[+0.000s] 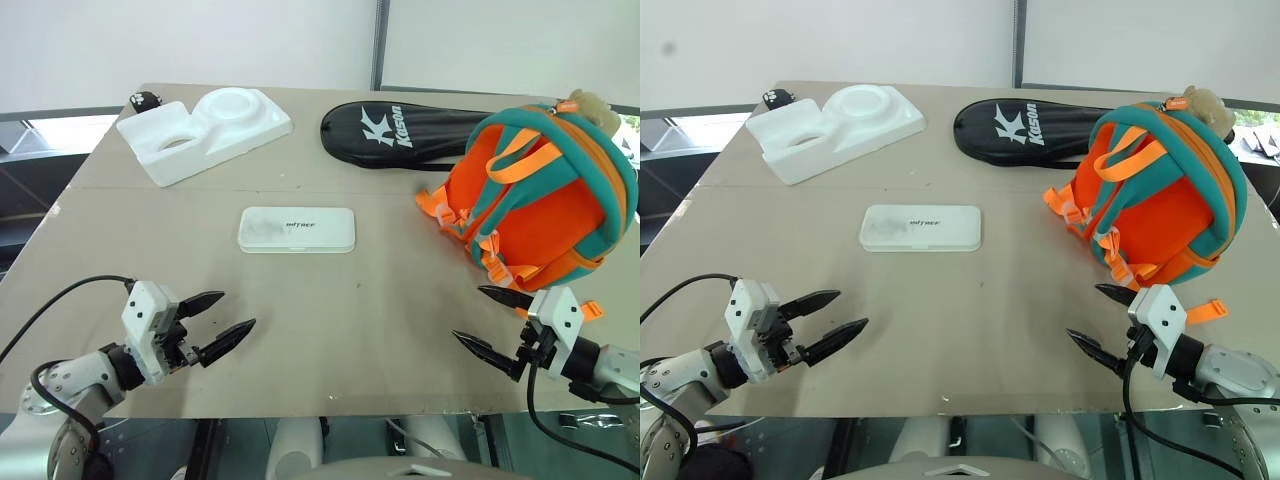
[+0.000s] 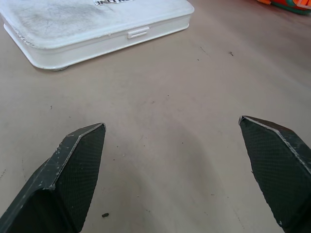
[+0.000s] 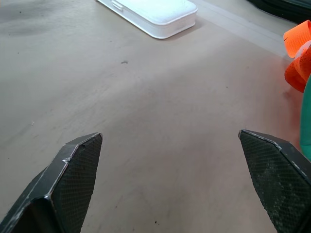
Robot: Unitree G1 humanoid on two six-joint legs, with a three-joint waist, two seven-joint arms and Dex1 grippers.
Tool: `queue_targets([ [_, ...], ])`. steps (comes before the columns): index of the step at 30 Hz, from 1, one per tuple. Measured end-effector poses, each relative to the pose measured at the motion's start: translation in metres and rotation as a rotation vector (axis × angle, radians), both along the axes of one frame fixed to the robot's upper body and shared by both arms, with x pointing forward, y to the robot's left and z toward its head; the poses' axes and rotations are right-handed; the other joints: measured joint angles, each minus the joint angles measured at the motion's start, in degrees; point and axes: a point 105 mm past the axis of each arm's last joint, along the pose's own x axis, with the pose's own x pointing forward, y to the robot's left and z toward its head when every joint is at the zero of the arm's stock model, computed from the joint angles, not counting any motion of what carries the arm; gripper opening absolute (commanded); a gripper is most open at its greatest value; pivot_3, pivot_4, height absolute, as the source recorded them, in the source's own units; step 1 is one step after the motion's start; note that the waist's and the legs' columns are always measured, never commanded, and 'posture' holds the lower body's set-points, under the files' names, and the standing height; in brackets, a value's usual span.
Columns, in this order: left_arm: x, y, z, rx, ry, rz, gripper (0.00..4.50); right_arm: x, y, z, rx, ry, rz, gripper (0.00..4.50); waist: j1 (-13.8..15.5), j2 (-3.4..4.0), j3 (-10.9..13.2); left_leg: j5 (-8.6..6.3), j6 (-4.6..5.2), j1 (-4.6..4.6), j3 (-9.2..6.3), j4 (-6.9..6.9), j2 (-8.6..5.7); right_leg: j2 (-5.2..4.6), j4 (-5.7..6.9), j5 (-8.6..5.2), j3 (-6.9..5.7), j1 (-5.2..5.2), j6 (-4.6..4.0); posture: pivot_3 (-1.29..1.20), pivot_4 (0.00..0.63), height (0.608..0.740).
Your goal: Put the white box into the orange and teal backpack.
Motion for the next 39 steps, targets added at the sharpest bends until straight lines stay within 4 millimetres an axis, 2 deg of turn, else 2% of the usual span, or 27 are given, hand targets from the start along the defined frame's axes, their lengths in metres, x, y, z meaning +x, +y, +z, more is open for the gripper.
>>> queue_targets([
  [2, 0.001, 0.000, 0.000, -0.004, 0.000, 0.008, 4.50, 0.001, 0.000, 0.000, -0.004, -0.002, -0.009, 4.45, 0.00, 0.00, 0.00, 0.00, 0.00, 0.01, 0.00, 0.00, 0.00, 0.00, 0.00, 0.00, 0.00, 0.01, 0.00, 0.00, 0.150, 0.740],
  [3, 0.008, 0.001, 0.004, -0.035, -0.016, 0.051, 4.50, 0.008, 0.003, 0.002, -0.016, -0.009, -0.040, 4.45, 0.00, 0.01, 0.00, 0.00, 0.00, 0.03, -0.01, 0.02, 0.00, 0.00, 0.05, 0.00, 0.01, 0.01, 0.00, 0.00, 0.150, 0.740],
  [5, 0.031, -0.001, 0.021, -0.131, -0.093, 0.136, 4.50, 0.026, 0.030, 0.019, 0.046, -0.035, -0.027, 4.45, -0.09, 0.00, 0.00, 0.01, 0.00, 0.03, -0.13, 0.19, 0.06, 0.14, 0.13, 0.11, 0.00, 0.01, -0.10, 0.00, 0.150, 0.740],
  [8, 0.044, 0.001, 0.029, -0.176, -0.108, 0.213, 4.50, 0.036, 0.058, 0.038, 0.137, -0.023, 0.035, 3.71, -0.27, -0.24, -0.18, 0.01, 0.00, 0.16, -0.15, 0.19, 0.09, 0.24, 0.16, 0.13, 0.04, 0.16, -0.17, 0.00, 0.150, 0.740],
  [10, 0.053, 0.007, 0.025, -0.234, -0.069, 0.303, 3.99, 0.055, 0.068, 0.038, 0.155, 0.012, 0.009, 2.75, -0.15, -0.24, -0.17, 0.01, 0.00, 0.09, -0.11, 0.15, 0.05, 0.22, 0.14, 0.13, 0.05, 0.14, -0.16, 0.00, 0.150, 0.740],
  [12, 0.055, 0.010, 0.024, -0.255, -0.055, 0.338, 3.53, 0.062, 0.072, 0.036, 0.154, 0.028, -0.006, 2.13, 0.04, -0.26, -0.18, 0.01, 0.00, -0.05, -0.17, 0.14, 0.04, 0.23, 0.14, 0.13, 0.00, 0.04, -0.15, 0.00, 0.150, 0.740],
  [14, 0.069, 0.026, 0.029, -0.286, -0.055, 0.457, 2.56, 0.087, 0.095, 0.036, 0.153, 0.034, -0.044, 1.20, -0.05, -0.25, -0.18, 0.02, 0.00, -0.12, -0.24, 0.16, 0.06, 0.33, 0.15, 0.15, -0.01, -0.04, -0.13, 0.00, 0.150, 0.740],
  [16, 0.077, 0.030, 0.037, -0.282, -0.076, 0.495, 1.66, 0.094, 0.111, 0.036, 0.135, 0.030, -0.045, 0.26, -0.02, -0.27, -0.20, 0.02, 0.00, -0.11, -0.27, 0.17, 0.05, 0.34, 0.20, 0.19, -0.02, 0.00, -0.06, 0.00, 0.150, 0.740],
  [17, 0.084, 0.036, 0.041, -0.267, -0.085, 0.536, 1.18, 0.102, 0.121, 0.035, 0.122, 0.024, -0.063, 0.00, -0.03, -0.27, -0.19, 0.02, 0.00, -0.13, -0.27, 0.18, 0.05, 0.34, 0.23, 0.21, -0.02, -0.02, -0.02, 0.00, 0.150, 0.740],
  [19, 0.096, 0.050, 0.049, -0.216, -0.102, 0.614, 0.15, 0.115, 0.137, 0.032, 0.070, 0.009, -0.088, 0.00, 0.00, -0.27, -0.20, 0.03, -0.01, -0.18, -0.28, 0.21, 0.04, 0.34, 0.22, 0.25, -0.05, -0.04, 0.03, 0.00, 0.150, 0.740],
  [21, 0.110, 0.063, 0.055, -0.122, -0.090, 0.664, 0.07, 0.134, 0.148, 0.024, -0.011, 0.000, -0.160, 0.00, -0.03, -0.27, -0.19, 0.03, -0.01, -0.23, -0.27, 0.23, 0.04, 0.33, 0.21, 0.26, -0.06, -0.05, 0.05, 0.00, 0.150, 0.740],
  [23, 0.116, 0.064, 0.054, -0.073, -0.072, 0.666, 0.07, 0.144, 0.148, 0.018, -0.070, -0.009, -0.205, 0.00, 0.04, -0.27, -0.19, 0.03, -0.01, -0.27, -0.23, 0.23, 0.00, 0.26, 0.18, 0.26, -0.08, -0.05, 0.07, 0.00, 0.150, 0.740],
  [26, 0.132, 0.058, 0.044, 0.050, 0.011, 0.580, 0.07, 0.163, 0.148, 0.006, -0.170, -0.034, -0.246, 0.00, -0.09, -0.26, -0.18, 0.03, -0.02, -0.33, -0.20, 0.23, -0.02, 0.25, 0.14, 0.28, -0.12, -0.10, 0.10, 0.00, 0.150, 0.740],
  [29, 0.138, 0.044, 0.032, 0.131, 0.049, 0.472, 0.07, 0.167, 0.158, -0.002, -0.187, -0.028, -0.202, 0.00, -0.30, -0.25, -0.17, 0.03, -0.03, -0.33, -0.17, 0.10, 0.00, 0.25, 0.16, 0.29, -0.12, -0.18, 0.10, 0.00, 0.150, 0.740],
  [32, 0.138, 0.026, 0.019, 0.173, 0.075, 0.365, 0.07, 0.161, 0.171, -0.006, -0.188, -0.021, -0.104, 0.00, -0.49, -0.25, -0.16, 0.03, -0.03, -0.35, -0.15, -0.03, 0.03, 0.28, 0.23, 0.28, -0.11, -0.32, 0.09, 0.00, 0.150, 0.740],
  [33, 0.135, 0.027, 0.016, 0.188, 0.086, 0.357, 0.07, 0.159, 0.174, -0.004, -0.182, -0.028, -0.073, 0.00, -0.57, -0.24, -0.16, 0.03, -0.03, -0.36, -0.15, -0.06, 0.06, 0.31, 0.23, 0.28, -0.10, -0.36, 0.08, 0.00, 0.150, 0.740],
  [39, 0.102, 0.021, 0.009, 0.245, 0.125, 0.253, 0.07, 0.137, 0.159, -0.007, -0.138, 0.012, 0.053, 0.00, -0.45, -0.20, -0.13, 0.01, -0.06, -0.39, -0.06, -0.17, 0.05, 0.22, 0.12, 0.26, -0.07, -0.40, 0.09, 0.00, 0.150, 0.740],
])
